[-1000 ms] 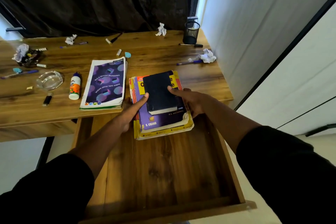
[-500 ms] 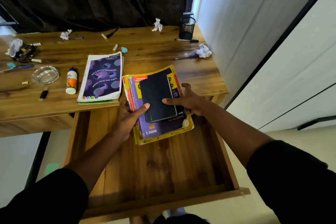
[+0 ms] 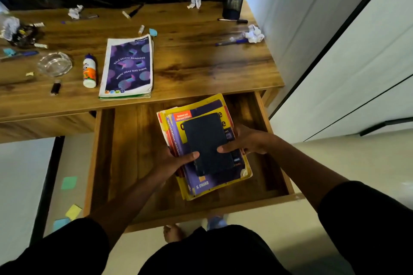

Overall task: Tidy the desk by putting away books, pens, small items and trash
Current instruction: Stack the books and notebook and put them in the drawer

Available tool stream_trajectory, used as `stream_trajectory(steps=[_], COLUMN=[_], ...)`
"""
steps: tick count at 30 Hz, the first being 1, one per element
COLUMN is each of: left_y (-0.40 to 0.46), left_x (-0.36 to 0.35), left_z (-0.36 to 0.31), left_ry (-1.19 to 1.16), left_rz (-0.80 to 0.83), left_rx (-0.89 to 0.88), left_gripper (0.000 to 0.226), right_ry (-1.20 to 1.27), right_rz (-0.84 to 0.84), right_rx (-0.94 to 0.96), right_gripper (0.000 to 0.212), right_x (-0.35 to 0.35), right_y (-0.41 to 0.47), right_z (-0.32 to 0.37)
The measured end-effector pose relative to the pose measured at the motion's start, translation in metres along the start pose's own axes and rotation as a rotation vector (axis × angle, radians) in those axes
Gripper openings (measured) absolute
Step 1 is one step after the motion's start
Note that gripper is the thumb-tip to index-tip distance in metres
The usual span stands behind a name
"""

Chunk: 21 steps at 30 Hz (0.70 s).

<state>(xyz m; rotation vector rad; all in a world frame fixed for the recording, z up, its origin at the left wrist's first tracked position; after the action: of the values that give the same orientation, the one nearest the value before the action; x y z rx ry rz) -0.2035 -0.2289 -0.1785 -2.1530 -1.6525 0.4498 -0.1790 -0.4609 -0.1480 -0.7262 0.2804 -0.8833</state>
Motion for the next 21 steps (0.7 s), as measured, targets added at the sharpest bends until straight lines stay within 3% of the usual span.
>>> stream_trajectory(steps=[7,12,21], left_y=[0.012,0.037,0.058], left_x=[-0.023,-0.034,-0.068], left_z=[0.020,0.040,0.058], left_ry=[0.032,0.102,0.133], left_rz=[0.118,0.140,0.182], left_rx=[0.027,0.106,0.207], left_gripper=[0.075,0.102,0.107], right_ry=[0.135,0.195,0.319], right_rz=[0.014,0.023,0.051], right_rx=[-0.065,-0.090,-0.216], right_gripper=[0.055,0.061,0.054], right_x=[-0.007,0.002,0.019], right_y=[0.000,-0.002,-0.012], right_z=[-0.043,-0.063,-0.091])
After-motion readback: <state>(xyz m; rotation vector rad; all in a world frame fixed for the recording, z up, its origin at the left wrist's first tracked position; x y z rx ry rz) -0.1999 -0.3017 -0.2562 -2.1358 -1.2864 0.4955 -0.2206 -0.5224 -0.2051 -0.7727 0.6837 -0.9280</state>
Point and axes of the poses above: each hand's wrist, its own y-axis towards the middle knuckle, its own x-axis out of the back of the hand, z = x × y, the point moved 10 cm from there along y, towards the middle knuckle, and after that the axes turned 6 degrees about z, right-handed, at the moved point
